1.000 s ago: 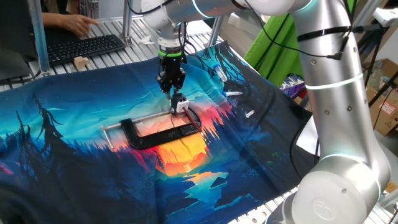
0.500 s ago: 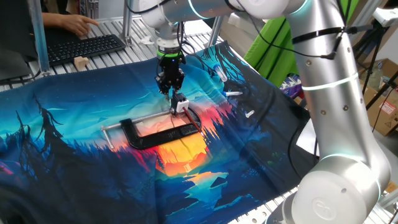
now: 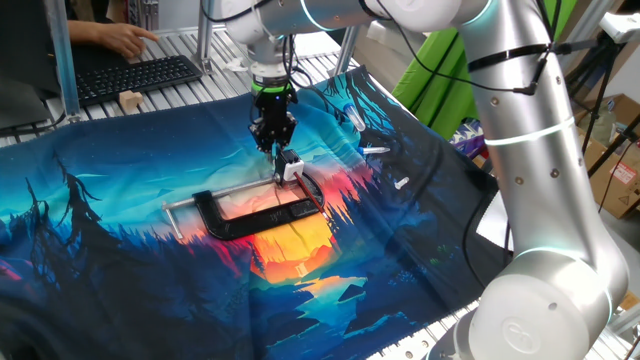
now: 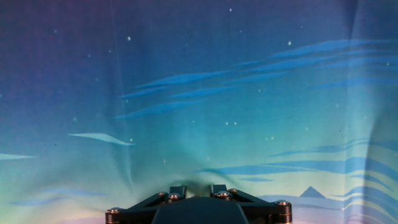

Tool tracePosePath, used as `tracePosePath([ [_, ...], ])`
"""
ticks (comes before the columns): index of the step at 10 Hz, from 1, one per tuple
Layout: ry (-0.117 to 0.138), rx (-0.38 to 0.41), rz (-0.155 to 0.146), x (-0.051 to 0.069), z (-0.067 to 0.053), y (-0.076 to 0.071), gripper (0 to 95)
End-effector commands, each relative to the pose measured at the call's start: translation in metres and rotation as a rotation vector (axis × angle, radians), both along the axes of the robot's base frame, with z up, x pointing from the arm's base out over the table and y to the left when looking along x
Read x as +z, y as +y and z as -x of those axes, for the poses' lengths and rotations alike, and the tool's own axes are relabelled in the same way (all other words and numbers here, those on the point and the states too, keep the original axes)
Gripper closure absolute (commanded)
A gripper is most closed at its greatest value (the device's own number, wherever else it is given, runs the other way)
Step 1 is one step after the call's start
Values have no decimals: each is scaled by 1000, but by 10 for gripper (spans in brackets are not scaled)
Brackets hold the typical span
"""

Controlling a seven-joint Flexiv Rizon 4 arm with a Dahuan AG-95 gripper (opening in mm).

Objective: Sharpen the pencil with a pencil sharpener

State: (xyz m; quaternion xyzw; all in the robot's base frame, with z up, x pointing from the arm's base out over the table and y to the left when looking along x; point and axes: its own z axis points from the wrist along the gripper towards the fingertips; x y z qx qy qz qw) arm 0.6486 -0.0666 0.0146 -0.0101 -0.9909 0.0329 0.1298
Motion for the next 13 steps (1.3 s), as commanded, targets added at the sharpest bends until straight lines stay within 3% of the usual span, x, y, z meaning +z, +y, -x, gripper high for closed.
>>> tracePosePath([
  [1, 7, 5, -2, 0, -1, 0, 760],
  [2, 8, 7, -3, 0, -1, 0, 950],
  [7, 12, 22, -6, -1, -1, -1, 950],
  [13, 11, 45, -2, 2, -2, -13, 950],
])
